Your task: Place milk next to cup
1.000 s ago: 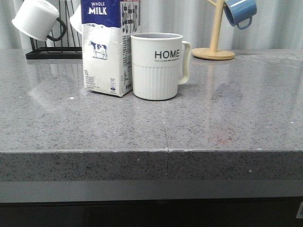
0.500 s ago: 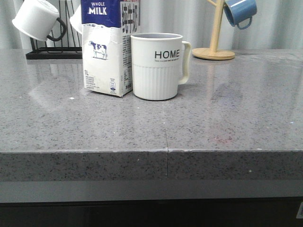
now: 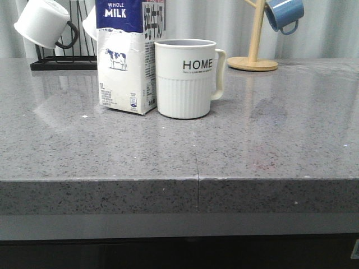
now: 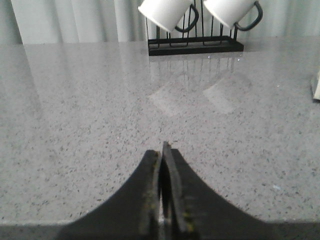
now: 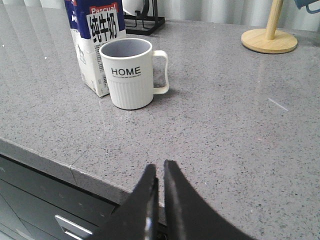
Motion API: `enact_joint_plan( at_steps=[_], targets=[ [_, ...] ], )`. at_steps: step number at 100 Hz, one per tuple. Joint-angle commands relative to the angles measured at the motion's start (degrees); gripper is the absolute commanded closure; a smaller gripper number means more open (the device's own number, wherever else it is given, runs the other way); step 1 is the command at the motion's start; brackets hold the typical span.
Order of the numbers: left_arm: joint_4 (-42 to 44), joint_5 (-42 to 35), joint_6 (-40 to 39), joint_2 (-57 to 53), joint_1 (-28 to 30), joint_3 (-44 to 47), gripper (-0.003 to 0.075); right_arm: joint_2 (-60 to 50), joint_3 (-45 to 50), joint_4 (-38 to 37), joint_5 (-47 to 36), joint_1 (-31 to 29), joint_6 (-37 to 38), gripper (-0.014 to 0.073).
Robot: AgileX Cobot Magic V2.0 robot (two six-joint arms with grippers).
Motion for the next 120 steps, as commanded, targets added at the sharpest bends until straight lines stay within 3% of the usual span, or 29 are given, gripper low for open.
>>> enact_joint_plan(
  at_steps=[1,83,96,120],
  targets=[
    [-0.18,-3.65,-0.48,-1.71,0.02,2.19,0.0741,0.65,-1.54,-0.36,-4.06,-0.13,-0.05,0.0545],
    [-0.18,-3.65,-0.48,-1.71,0.02,2.19,0.0741,0.59,-1.00,-0.69,-4.48,-0.13,-0.05,0.0545],
    [-0.18,-3.65,-0.48,-1.71,0.02,2.19,0.0741,0.59,2.79,-3.39,-13.22,-2.46,-0.05,0.0545],
    [-0.18,-3.65,-0.48,-1.71,0.02,2.19,0.0741,0.59,15.91,-4.43,-35.50,-15.26,0.01,0.0545]
  ],
)
